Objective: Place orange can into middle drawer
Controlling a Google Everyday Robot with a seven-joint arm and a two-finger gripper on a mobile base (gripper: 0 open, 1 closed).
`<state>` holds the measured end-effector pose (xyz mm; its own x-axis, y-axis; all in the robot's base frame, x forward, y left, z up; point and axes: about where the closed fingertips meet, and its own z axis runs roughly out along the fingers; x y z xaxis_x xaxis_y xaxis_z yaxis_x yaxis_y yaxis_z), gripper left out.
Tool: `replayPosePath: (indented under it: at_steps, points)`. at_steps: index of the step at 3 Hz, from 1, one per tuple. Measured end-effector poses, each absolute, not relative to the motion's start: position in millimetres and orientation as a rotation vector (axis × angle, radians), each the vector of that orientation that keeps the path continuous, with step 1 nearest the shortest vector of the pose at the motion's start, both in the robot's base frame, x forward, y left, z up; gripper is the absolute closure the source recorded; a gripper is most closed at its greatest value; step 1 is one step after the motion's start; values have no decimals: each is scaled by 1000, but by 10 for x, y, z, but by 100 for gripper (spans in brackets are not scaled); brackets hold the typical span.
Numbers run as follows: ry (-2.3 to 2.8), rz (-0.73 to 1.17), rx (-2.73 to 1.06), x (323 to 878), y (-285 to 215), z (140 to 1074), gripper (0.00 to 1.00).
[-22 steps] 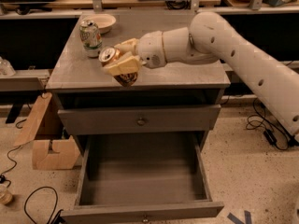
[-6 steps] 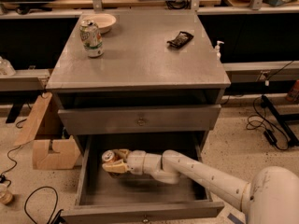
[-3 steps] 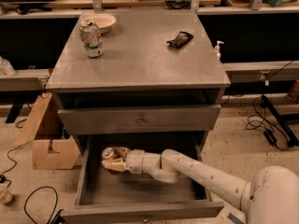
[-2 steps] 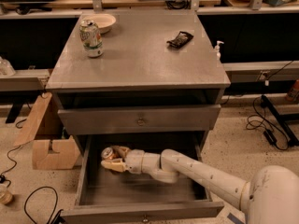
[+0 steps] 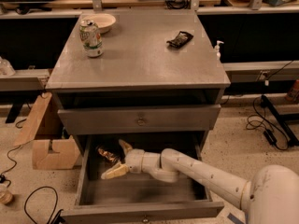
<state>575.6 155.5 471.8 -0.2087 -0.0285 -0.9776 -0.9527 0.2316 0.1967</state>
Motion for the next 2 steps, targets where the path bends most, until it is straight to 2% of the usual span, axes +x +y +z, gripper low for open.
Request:
replayPosePath:
  at_steps: [1,2]
  points:
    - [1499,1150,-987,5751,1516,4780,0]
    - [1517,1080,-1006,5618,1237,4996,0]
